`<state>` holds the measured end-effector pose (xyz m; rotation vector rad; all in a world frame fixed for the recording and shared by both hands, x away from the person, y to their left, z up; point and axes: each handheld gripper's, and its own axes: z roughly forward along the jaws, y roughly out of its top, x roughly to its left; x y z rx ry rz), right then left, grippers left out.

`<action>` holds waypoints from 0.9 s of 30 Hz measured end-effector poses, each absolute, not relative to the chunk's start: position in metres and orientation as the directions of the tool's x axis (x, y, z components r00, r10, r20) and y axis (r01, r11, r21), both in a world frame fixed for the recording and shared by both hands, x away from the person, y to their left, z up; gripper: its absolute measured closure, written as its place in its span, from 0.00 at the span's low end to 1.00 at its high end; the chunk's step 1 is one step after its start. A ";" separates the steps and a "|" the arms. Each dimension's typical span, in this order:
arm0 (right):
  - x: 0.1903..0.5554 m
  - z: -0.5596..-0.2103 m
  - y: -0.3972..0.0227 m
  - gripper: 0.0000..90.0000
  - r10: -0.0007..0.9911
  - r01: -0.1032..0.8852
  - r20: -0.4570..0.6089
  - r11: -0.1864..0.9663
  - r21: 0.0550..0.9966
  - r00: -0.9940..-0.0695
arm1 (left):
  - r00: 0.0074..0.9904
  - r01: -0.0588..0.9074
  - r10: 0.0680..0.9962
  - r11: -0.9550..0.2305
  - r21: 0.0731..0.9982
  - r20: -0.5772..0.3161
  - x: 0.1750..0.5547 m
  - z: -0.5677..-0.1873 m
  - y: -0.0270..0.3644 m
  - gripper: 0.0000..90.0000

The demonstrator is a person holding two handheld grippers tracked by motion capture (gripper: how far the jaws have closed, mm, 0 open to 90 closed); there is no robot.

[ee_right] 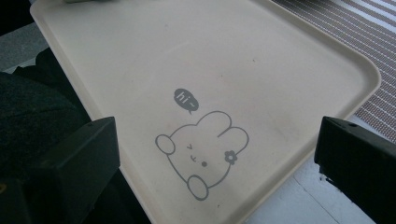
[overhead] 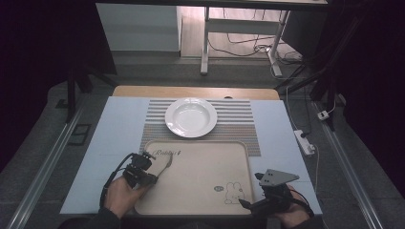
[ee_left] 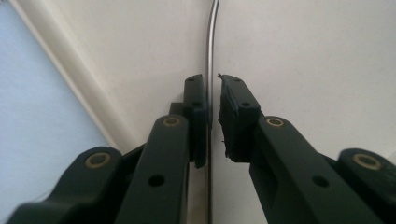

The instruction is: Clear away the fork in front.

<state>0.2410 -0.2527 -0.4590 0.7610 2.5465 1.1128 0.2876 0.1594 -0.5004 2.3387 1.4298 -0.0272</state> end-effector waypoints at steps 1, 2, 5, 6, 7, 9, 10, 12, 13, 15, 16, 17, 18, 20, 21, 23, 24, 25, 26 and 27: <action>0.241 -0.459 -0.253 0.00 0.559 0.359 -0.027 0.569 0.739 -0.829 | 0.478 0.855 0.849 -0.393 0.338 -0.223 0.288 -0.498 0.160 0.89; 0.241 -0.459 -0.253 0.00 0.559 0.359 -0.028 0.569 0.740 -0.829 | 0.482 0.849 0.847 -0.390 0.356 -0.222 0.290 -0.495 0.161 0.90; 0.241 -0.459 -0.253 0.00 0.562 0.360 -0.029 0.567 0.741 -0.826 | 0.495 0.834 0.837 -0.385 0.394 -0.231 0.296 -0.488 0.165 0.94; 0.241 -0.458 -0.254 0.00 0.565 0.362 -0.029 0.567 0.740 -0.825 | 0.512 0.823 0.828 -0.397 0.405 -0.228 0.299 -0.487 0.165 0.98; 0.241 -0.458 -0.254 0.00 0.567 0.365 -0.027 0.565 0.739 -0.823 | 0.529 0.813 0.818 -0.413 0.411 -0.224 0.304 -0.486 0.165 0.99; 0.240 -0.458 -0.255 0.00 0.576 0.380 -0.018 0.562 0.735 -0.817 | 0.549 0.799 0.808 -0.434 0.416 -0.212 0.312 -0.486 0.161 0.99; 0.239 -0.458 -0.256 0.00 0.578 0.381 -0.017 0.559 0.736 -0.816 | 0.559 0.792 0.803 -0.445 0.417 -0.205 0.316 -0.487 0.159 1.00; 0.238 -0.457 -0.258 0.00 0.589 0.391 -0.013 0.553 0.736 -0.808 | 0.575 0.780 0.798 -0.468 0.415 -0.181 0.322 -0.489 0.154 0.99; 0.237 -0.457 -0.259 0.00 0.591 0.395 -0.006 0.548 0.737 -0.807 | 0.580 0.776 0.795 -0.475 0.416 -0.174 0.325 -0.490 0.152 1.00; 0.236 -0.458 -0.262 0.00 0.599 0.403 -0.004 0.545 0.735 -0.801 | 0.583 0.773 0.795 -0.479 0.415 -0.169 0.329 -0.492 0.149 1.00; 0.235 -0.458 -0.262 0.00 0.600 0.407 -0.001 0.543 0.735 -0.800 | 0.584 0.772 0.794 -0.479 0.417 -0.168 0.332 -0.493 0.147 0.99; 0.235 -0.458 -0.263 0.00 0.602 0.409 0.000 0.542 0.734 -0.799 | 0.585 0.772 0.792 -0.480 0.416 -0.171 0.335 -0.494 0.146 0.99; 0.235 -0.458 -0.264 0.00 0.604 0.408 0.000 0.539 0.737 -0.797 | 0.586 0.772 0.792 -0.480 0.417 -0.172 0.337 -0.495 0.145 0.99; 0.235 -0.458 -0.264 0.00 0.604 0.411 0.006 0.534 0.739 -0.797 | 0.590 0.769 0.789 -0.483 0.419 -0.172 0.341 -0.497 0.141 1.00; 0.235 -0.458 -0.264 0.00 0.604 0.413 0.010 0.533 0.738 -0.797 | 0.592 0.767 0.787 -0.483 0.423 -0.173 0.342 -0.498 0.140 0.99; 0.235 -0.458 -0.264 0.00 0.604 0.417 0.015 0.531 0.738 -0.797 | 0.600 0.760 0.782 -0.489 0.428 -0.171 0.342 -0.498 0.137 1.00; 0.235 -0.458 -0.265 0.00 0.604 0.417 0.015 0.531 0.738 -0.797 | 0.603 0.757 0.779 -0.491 0.431 -0.172 0.341 -0.497 0.135 0.99; 0.236 -0.458 -0.265 0.00 0.605 0.418 0.017 0.529 0.739 -0.796 | 0.608 0.754 0.775 -0.495 0.431 -0.174 0.341 -0.497 0.134 0.99; 0.236 -0.458 -0.265 0.00 0.604 0.418 0.021 0.526 0.740 -0.797 | 0.612 0.752 0.771 -0.496 0.434 -0.178 0.340 -0.497 0.133 0.99; 0.236 -0.458 -0.266 0.00 0.603 0.420 0.025 0.525 0.740 -0.797 | 0.618 0.748 0.765 -0.500 0.436 -0.183 0.340 -0.498 0.132 0.99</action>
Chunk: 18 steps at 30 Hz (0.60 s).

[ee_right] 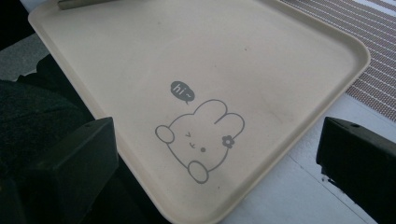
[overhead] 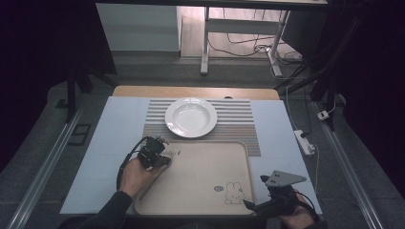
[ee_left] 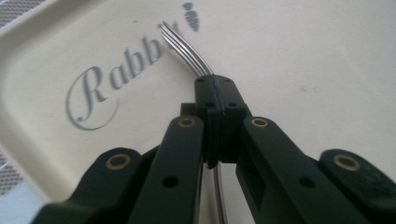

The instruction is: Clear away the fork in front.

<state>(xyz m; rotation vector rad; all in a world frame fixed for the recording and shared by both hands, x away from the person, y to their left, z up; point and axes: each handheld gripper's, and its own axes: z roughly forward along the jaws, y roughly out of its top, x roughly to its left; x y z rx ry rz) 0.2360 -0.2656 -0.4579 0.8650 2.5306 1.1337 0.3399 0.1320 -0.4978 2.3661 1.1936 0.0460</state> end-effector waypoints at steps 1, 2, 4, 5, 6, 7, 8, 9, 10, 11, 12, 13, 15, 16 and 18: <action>0.236 -0.458 -0.266 0.00 0.603 0.420 0.025 0.525 0.740 -0.797 | 0.622 0.747 0.760 -0.503 0.436 -0.189 0.340 -0.498 0.131 0.99; 0.236 -0.458 -0.266 0.00 0.603 0.419 0.024 0.525 0.741 -0.797 | 0.625 0.745 0.757 -0.506 0.436 -0.189 0.339 -0.499 0.130 0.99; 0.236 -0.458 -0.266 0.00 0.603 0.418 0.022 0.525 0.741 -0.797 | 0.635 0.736 0.750 -0.511 0.444 -0.188 0.338 -0.499 0.127 0.99; 0.236 -0.458 -0.266 0.00 0.603 0.418 0.023 0.525 0.742 -0.798 | 0.641 0.730 0.744 -0.515 0.449 -0.190 0.338 -0.499 0.126 0.99; 0.236 -0.458 -0.266 0.00 0.602 0.418 0.025 0.524 0.742 -0.798 | 0.646 0.727 0.739 -0.517 0.452 -0.193 0.337 -0.499 0.124 0.99; 0.236 -0.458 -0.266 0.00 0.602 0.420 0.027 0.524 0.741 -0.798 | 0.656 0.719 0.729 -0.524 0.457 -0.196 0.336 -0.499 0.122 1.00; 0.236 -0.458 -0.266 0.00 0.600 0.421 0.032 0.522 0.742 -0.799 | 0.661 0.715 0.724 -0.529 0.458 -0.196 0.336 -0.500 0.121 1.00; 0.237 -0.458 -0.267 0.00 0.599 0.422 0.035 0.521 0.741 -0.800 | 0.668 0.710 0.719 -0.538 0.454 -0.192 0.335 -0.501 0.117 0.99; 0.237 -0.458 -0.267 0.00 0.598 0.424 0.038 0.520 0.741 -0.801 | 0.672 0.708 0.714 -0.542 0.453 -0.195 0.334 -0.502 0.115 0.99; 0.237 -0.458 -0.267 0.00 0.599 0.428 0.042 0.518 0.741 -0.799 | 0.679 0.704 0.706 -0.548 0.451 -0.201 0.334 -0.503 0.113 0.99; 0.237 -0.458 -0.267 0.00 0.599 0.429 0.045 0.516 0.741 -0.800 | 0.683 0.702 0.702 -0.554 0.448 -0.202 0.333 -0.505 0.110 0.99; 0.238 -0.458 -0.268 0.00 0.600 0.432 0.050 0.512 0.742 -0.798 | 0.686 0.700 0.700 -0.560 0.443 -0.199 0.333 -0.506 0.108 1.00; 0.238 -0.458 -0.268 0.00 0.603 0.438 0.057 0.506 0.743 -0.795 | 0.689 0.700 0.697 -0.567 0.435 -0.200 0.333 -0.510 0.104 0.99; 0.238 -0.458 -0.269 0.00 0.605 0.440 0.061 0.503 0.744 -0.794 | 0.691 0.698 0.695 -0.573 0.429 -0.197 0.333 -0.512 0.103 0.99; 0.239 -0.458 -0.269 0.00 0.606 0.443 0.066 0.500 0.744 -0.793 | 0.692 0.697 0.694 -0.570 0.435 -0.199 0.333 -0.513 0.102 0.99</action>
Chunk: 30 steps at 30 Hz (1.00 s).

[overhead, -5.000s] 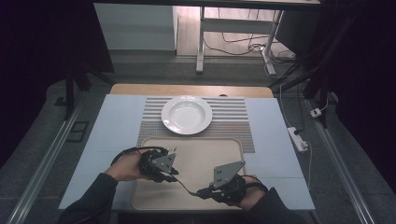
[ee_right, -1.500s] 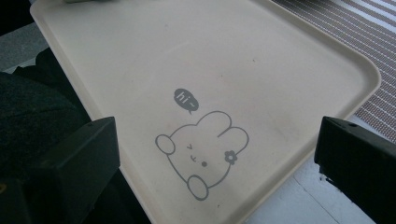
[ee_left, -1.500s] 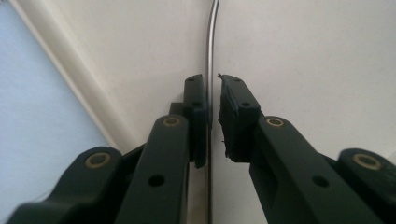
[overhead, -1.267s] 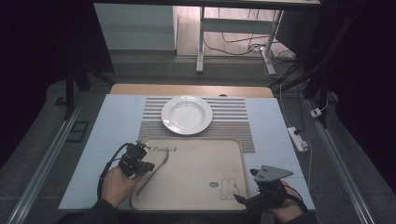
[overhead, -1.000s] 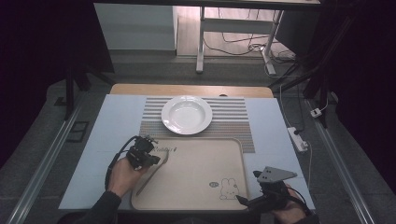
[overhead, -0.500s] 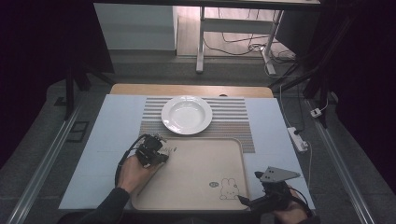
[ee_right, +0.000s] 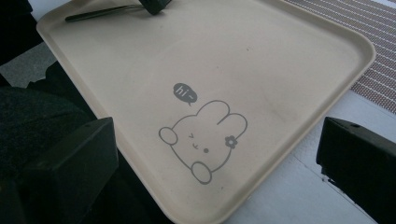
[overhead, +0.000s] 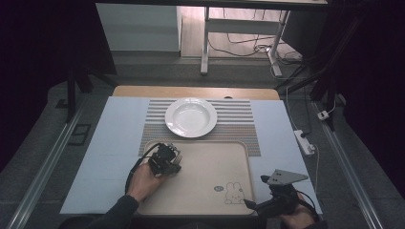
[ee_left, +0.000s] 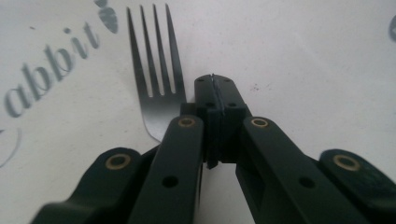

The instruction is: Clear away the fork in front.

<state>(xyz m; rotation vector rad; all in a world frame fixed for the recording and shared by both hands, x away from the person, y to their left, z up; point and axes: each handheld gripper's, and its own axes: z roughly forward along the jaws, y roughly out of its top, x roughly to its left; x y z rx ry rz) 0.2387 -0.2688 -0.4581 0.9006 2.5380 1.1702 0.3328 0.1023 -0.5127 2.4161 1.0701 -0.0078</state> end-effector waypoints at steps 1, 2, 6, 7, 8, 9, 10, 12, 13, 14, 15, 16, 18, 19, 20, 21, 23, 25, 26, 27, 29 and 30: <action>0.239 -0.458 -0.269 0.00 0.606 0.444 0.066 0.500 0.744 -0.792 | 0.691 0.698 0.696 -0.569 0.436 -0.198 0.333 -0.513 0.102 0.99; 0.239 -0.458 -0.269 0.00 0.606 0.445 0.067 0.500 0.743 -0.793 | 0.688 0.698 0.700 -0.566 0.437 -0.193 0.333 -0.513 0.103 0.99; 0.239 -0.458 -0.269 0.00 0.604 0.447 0.070 0.501 0.741 -0.794 | 0.672 0.708 0.717 -0.550 0.444 -0.183 0.334 -0.514 0.107 0.99; 0.239 -0.458 -0.269 0.00 0.604 0.448 0.071 0.503 0.739 -0.794 | 0.667 0.713 0.722 -0.545 0.442 -0.185 0.335 -0.514 0.108 0.99; 0.239 -0.458 -0.269 0.00 0.604 0.449 0.071 0.503 0.738 -0.794 | 0.660 0.718 0.727 -0.537 0.443 -0.188 0.336 -0.514 0.111 1.00; 0.240 -0.458 -0.269 0.00 0.604 0.450 0.072 0.504 0.737 -0.794 | 0.652 0.725 0.733 -0.529 0.442 -0.192 0.337 -0.514 0.113 1.00; 0.240 -0.459 -0.268 0.00 0.604 0.451 0.074 0.503 0.737 -0.794 | 0.645 0.730 0.739 -0.522 0.441 -0.193 0.338 -0.514 0.116 1.00; 0.240 -0.459 -0.268 0.00 0.602 0.450 0.073 0.504 0.737 -0.795 | 0.630 0.741 0.753 -0.509 0.438 -0.190 0.341 -0.514 0.122 0.99; 0.240 -0.459 -0.268 0.00 0.602 0.452 0.075 0.504 0.736 -0.795 | 0.621 0.747 0.760 -0.500 0.438 -0.191 0.342 -0.514 0.125 1.00; 0.240 -0.459 -0.268 0.00 0.602 0.452 0.075 0.505 0.735 -0.795 | 0.613 0.753 0.766 -0.492 0.436 -0.193 0.343 -0.514 0.128 1.00; 0.240 -0.459 -0.268 0.00 0.602 0.452 0.076 0.505 0.735 -0.795 | 0.605 0.759 0.771 -0.485 0.435 -0.197 0.344 -0.514 0.131 1.00; 0.240 -0.459 -0.268 0.00 0.601 0.452 0.077 0.505 0.735 -0.796 | 0.598 0.765 0.776 -0.477 0.432 -0.200 0.345 -0.514 0.134 0.99; 0.240 -0.459 -0.268 0.00 0.599 0.453 0.079 0.506 0.734 -0.797 | 0.584 0.776 0.784 -0.463 0.429 -0.210 0.347 -0.515 0.140 0.99; 0.240 -0.459 -0.268 0.00 0.599 0.453 0.078 0.507 0.734 -0.797 | 0.579 0.780 0.787 -0.458 0.426 -0.215 0.348 -0.515 0.142 0.99; 0.240 -0.459 -0.268 0.00 0.598 0.452 0.079 0.507 0.734 -0.798 | 0.573 0.784 0.790 -0.452 0.426 -0.217 0.349 -0.515 0.145 0.99; 0.240 -0.459 -0.268 0.00 0.598 0.453 0.079 0.507 0.733 -0.798 | 0.567 0.788 0.794 -0.446 0.424 -0.220 0.349 -0.515 0.147 0.99; 0.240 -0.459 -0.268 0.00 0.599 0.455 0.081 0.506 0.733 -0.797 | 0.561 0.792 0.799 -0.441 0.422 -0.216 0.350 -0.515 0.151 0.99; 0.240 -0.459 -0.268 0.00 0.599 0.455 0.082 0.506 0.733 -0.796 | 0.552 0.795 0.808 -0.436 0.422 -0.207 0.351 -0.515 0.156 0.99; 0.240 -0.459 -0.268 0.00 0.599 0.456 0.082 0.505 0.733 -0.796 | 0.545 0.799 0.814 -0.430 0.420 -0.203 0.351 -0.515 0.159 0.99; 0.240 -0.459 -0.268 0.00 0.599 0.456 0.082 0.506 0.733 -0.796 | 0.537 0.803 0.819 -0.423 0.420 -0.202 0.351 -0.515 0.161 0.99; 0.240 -0.459 -0.268 0.00 0.599 0.456 0.082 0.506 0.732 -0.796 | 0.523 0.811 0.826 -0.407 0.420 -0.210 0.352 -0.515 0.166 0.99; 0.240 -0.459 -0.268 0.00 0.600 0.457 0.083 0.506 0.732 -0.796 | 0.518 0.815 0.828 -0.401 0.419 -0.214 0.353 -0.515 0.168 0.99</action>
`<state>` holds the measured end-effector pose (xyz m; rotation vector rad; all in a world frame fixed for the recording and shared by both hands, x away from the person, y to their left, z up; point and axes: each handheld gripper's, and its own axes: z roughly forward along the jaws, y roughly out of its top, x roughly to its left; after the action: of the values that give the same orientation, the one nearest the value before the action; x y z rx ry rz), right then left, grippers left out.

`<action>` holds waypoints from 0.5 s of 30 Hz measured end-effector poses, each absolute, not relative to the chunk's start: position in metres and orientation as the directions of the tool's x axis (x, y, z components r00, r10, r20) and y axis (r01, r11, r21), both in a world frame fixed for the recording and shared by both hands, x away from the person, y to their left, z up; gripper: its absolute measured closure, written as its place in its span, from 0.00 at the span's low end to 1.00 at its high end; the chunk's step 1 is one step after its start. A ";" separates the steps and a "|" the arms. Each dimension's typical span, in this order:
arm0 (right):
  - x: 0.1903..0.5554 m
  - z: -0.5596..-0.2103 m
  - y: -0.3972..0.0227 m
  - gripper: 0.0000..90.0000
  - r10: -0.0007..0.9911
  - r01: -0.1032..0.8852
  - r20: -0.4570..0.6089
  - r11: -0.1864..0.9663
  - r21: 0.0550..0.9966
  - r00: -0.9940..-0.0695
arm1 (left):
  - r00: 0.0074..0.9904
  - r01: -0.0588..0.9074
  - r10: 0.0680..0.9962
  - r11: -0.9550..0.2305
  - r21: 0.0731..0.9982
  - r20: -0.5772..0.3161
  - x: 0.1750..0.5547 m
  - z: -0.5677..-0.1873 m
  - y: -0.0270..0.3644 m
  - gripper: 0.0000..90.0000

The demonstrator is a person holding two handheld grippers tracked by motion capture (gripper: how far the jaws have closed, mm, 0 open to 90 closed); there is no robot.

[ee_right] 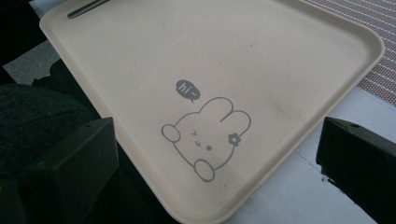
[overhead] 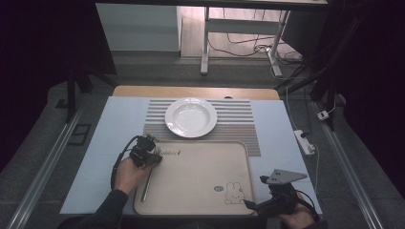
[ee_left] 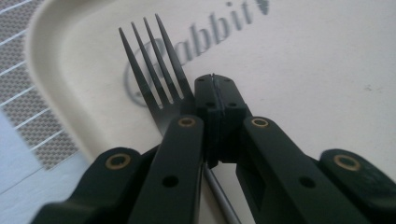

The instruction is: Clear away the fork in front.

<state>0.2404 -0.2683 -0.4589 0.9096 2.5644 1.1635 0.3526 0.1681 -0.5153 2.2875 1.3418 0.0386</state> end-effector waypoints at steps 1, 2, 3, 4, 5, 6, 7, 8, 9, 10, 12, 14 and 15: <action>0.241 -0.459 -0.268 0.00 0.599 0.456 0.082 0.506 0.732 -0.797 | 0.515 0.817 0.829 -0.397 0.418 -0.219 0.353 -0.515 0.169 0.99; 0.241 -0.459 -0.268 0.00 0.599 0.456 0.083 0.506 0.732 -0.797 | 0.514 0.818 0.829 -0.397 0.417 -0.219 0.353 -0.515 0.169 0.99; 0.241 -0.459 -0.268 0.00 0.598 0.455 0.082 0.506 0.733 -0.798 | 0.523 0.814 0.824 -0.407 0.415 -0.218 0.352 -0.514 0.169 0.98; 0.240 -0.459 -0.269 0.00 0.596 0.455 0.084 0.505 0.734 -0.798 | 0.534 0.808 0.817 -0.417 0.415 -0.219 0.352 -0.513 0.168 0.95; 0.240 -0.459 -0.269 0.00 0.595 0.454 0.086 0.503 0.736 -0.799 | 0.539 0.805 0.812 -0.417 0.423 -0.223 0.350 -0.511 0.169 0.93; 0.240 -0.458 -0.269 0.00 0.593 0.451 0.085 0.504 0.737 -0.801 | 0.545 0.800 0.805 -0.414 0.434 -0.236 0.348 -0.508 0.170 0.90; 0.240 -0.458 -0.269 0.00 0.592 0.450 0.084 0.505 0.736 -0.801 | 0.553 0.794 0.794 -0.410 0.448 -0.254 0.346 -0.505 0.172 0.87; 0.240 -0.458 -0.269 0.00 0.593 0.451 0.084 0.504 0.737 -0.801 | 0.554 0.793 0.787 -0.400 0.459 -0.273 0.344 -0.501 0.174 0.82; 0.240 -0.458 -0.269 0.00 0.594 0.451 0.084 0.504 0.736 -0.800 | 0.562 0.786 0.774 -0.393 0.477 -0.290 0.341 -0.498 0.176 0.78; 0.240 -0.458 -0.269 0.00 0.593 0.452 0.086 0.503 0.737 -0.800 | 0.571 0.779 0.762 -0.385 0.495 -0.305 0.337 -0.494 0.179 0.72; 0.240 -0.458 -0.270 0.00 0.596 0.455 0.089 0.500 0.736 -0.798 | 0.594 0.754 0.737 -0.373 0.541 -0.321 0.328 -0.489 0.186 0.56; 0.240 -0.458 -0.270 0.00 0.596 0.456 0.091 0.498 0.737 -0.798 | 0.610 0.736 0.716 -0.353 0.577 -0.341 0.320 -0.483 0.194 0.49; 0.240 -0.458 -0.270 0.00 0.598 0.457 0.088 0.500 0.736 -0.796 | 0.613 0.727 0.703 -0.324 0.606 -0.360 0.314 -0.480 0.199 0.43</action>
<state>0.2405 -0.2696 -0.4583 0.9111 2.5618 1.1761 0.3136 0.1994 -0.4803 2.0765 1.1219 -0.0401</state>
